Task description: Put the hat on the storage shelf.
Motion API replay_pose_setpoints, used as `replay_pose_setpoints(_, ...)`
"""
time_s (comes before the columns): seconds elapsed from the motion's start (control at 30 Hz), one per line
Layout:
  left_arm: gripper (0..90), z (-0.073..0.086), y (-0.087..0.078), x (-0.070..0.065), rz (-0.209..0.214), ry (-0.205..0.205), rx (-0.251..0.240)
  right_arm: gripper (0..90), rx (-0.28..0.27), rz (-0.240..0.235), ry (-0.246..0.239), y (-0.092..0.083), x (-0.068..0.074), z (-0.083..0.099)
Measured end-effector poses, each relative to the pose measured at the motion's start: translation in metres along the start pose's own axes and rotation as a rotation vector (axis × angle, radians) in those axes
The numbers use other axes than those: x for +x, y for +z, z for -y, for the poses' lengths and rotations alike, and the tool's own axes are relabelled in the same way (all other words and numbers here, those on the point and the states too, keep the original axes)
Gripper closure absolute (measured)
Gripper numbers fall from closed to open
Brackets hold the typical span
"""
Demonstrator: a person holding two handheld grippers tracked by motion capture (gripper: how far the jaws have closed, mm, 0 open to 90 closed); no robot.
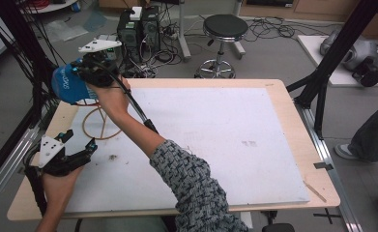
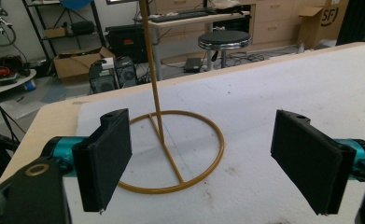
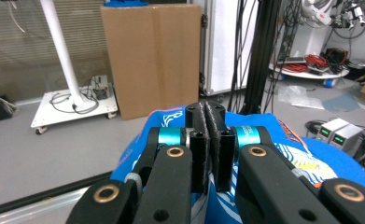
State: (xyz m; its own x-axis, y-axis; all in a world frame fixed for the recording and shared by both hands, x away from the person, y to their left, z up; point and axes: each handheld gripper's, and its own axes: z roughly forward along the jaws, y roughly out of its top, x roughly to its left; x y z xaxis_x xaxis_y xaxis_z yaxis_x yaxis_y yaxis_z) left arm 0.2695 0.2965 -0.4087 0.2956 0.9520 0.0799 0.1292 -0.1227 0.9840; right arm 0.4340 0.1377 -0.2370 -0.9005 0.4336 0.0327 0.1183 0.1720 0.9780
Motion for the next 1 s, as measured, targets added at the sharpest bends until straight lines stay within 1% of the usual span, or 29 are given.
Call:
replay_pose_setpoints(0.1, 20.6, 0.0, 0.0, 0.0, 0.001, -0.001, 0.0, 88.4, -0.002, -0.012, -0.001, -0.001, 0.002, -0.001)
replay_pose_setpoints(0.13, 20.5, 0.0, 0.0, 0.0, 0.0, -0.005, -0.003, 88.4, -0.009, -0.017, 0.007, -0.001, 0.003, -0.001)
replay_pose_setpoints(0.2, 20.5, 0.0, 0.0, 0.0, -0.001, -0.007, -0.003, 88.4, -0.03, -0.037, 0.04, -0.004, 0.002, -0.003)
replay_pose_setpoints(0.27, 20.6, 0.0, 0.0, 0.0, 0.002, -0.002, 0.002, 88.4, -0.025, -0.028, 0.028, -0.005, 0.001, -0.005)
replay_pose_setpoints(0.33, 20.6, 0.0, 0.001, -0.001, 0.004, -0.004, 0.002, 88.4, -0.003, -0.026, 0.033, -0.003, 0.0, -0.003)
replay_pose_setpoints(0.4, 20.6, 0.0, 0.001, -0.001, 0.003, 0.0, 0.002, 88.4, 0.002, -0.023, 0.036, -0.002, 0.0, 0.0)
replay_pose_setpoints(0.57, 20.6, 0.001, 0.001, 0.0, 0.003, -0.004, 0.002, 88.4, 0.014, -0.016, 0.003, 0.003, 0.004, 0.005)
replay_pose_setpoints(0.7, 20.6, 0.001, 0.001, -0.001, 0.005, -0.002, 0.002, 88.2, 0.024, 0.003, -0.017, 0.005, 0.003, 0.007)
replay_pose_setpoints(0.73, 20.6, 0.001, 0.001, -0.001, 0.006, -0.002, 0.002, 88.1, 0.026, 0.012, -0.015, 0.005, 0.002, 0.008)
replay_pose_setpoints(0.8, 20.6, 0.0, 0.0, -0.001, 0.005, -0.003, 0.003, 87.9, 0.023, 0.016, -0.014, 0.005, 0.0, 0.01)
replay_pose_setpoints(0.87, 20.6, 0.0, 0.0, -0.001, 0.006, -0.002, 0.006, 86.6, 0.021, 0.021, -0.011, 0.005, -0.002, 0.012)
replay_pose_setpoints(1.0, 20.6, 0.001, 0.001, -0.001, 0.009, 0.001, 0.009, 80.2, 0.014, 0.028, -0.008, 0.004, -0.004, 0.014)
